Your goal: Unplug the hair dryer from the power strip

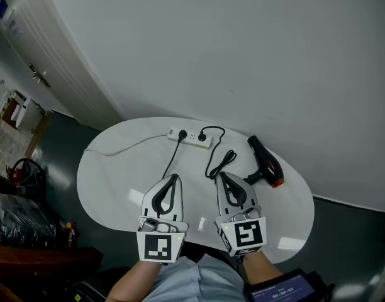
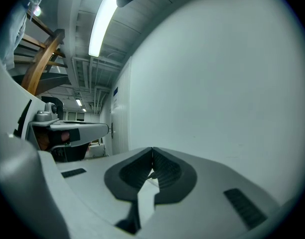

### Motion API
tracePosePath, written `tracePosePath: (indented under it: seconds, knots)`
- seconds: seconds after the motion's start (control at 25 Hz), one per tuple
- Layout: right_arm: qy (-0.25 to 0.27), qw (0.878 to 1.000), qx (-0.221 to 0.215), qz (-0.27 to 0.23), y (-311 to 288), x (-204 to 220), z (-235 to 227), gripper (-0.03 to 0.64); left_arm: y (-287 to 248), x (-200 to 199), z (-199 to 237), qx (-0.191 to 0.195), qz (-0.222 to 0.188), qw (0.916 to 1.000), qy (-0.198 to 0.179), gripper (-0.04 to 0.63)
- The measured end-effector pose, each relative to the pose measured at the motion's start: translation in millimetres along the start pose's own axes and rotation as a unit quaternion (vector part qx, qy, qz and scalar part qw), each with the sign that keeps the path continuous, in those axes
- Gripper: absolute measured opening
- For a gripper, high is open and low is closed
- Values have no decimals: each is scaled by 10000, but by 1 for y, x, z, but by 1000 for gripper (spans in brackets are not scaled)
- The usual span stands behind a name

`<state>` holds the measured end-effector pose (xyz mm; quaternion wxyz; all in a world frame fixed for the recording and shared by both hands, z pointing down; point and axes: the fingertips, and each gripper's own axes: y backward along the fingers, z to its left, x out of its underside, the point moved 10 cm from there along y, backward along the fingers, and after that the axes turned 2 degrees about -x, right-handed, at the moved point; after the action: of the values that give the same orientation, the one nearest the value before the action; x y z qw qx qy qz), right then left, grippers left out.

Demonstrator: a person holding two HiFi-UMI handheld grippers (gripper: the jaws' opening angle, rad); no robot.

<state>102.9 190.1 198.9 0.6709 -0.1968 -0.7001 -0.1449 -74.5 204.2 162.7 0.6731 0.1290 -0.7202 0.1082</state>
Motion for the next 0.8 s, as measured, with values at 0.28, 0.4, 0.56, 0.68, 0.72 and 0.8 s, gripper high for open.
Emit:
tracePosePath:
  seconds: [0.28, 0.4, 0.56, 0.68, 0.72, 0.8]
  knots:
    - [-66, 9997, 211, 116, -39, 7, -6, 2, -33, 15, 27, 129, 99, 9998, 117, -1]
    - [49, 9996, 211, 156, -59, 8, -6, 2, -52, 24, 38, 201, 176, 9994, 212, -1]
    - [64, 9994, 265, 205, -81, 16, -12, 2, -78, 37, 47, 362, 266, 9985, 297, -1]
    - [-6, 9989, 310, 351, -92, 21, -14, 2, -92, 45, 53, 496, 393, 9972, 389, 0]
    - [-17, 9987, 327, 390, -97, 23, -15, 2, -98, 48, 56, 527, 436, 9968, 415, 0]
    - [-22, 9983, 374, 456, -107, 27, -18, 2, -108, 53, 61, 576, 500, 9960, 463, -1]
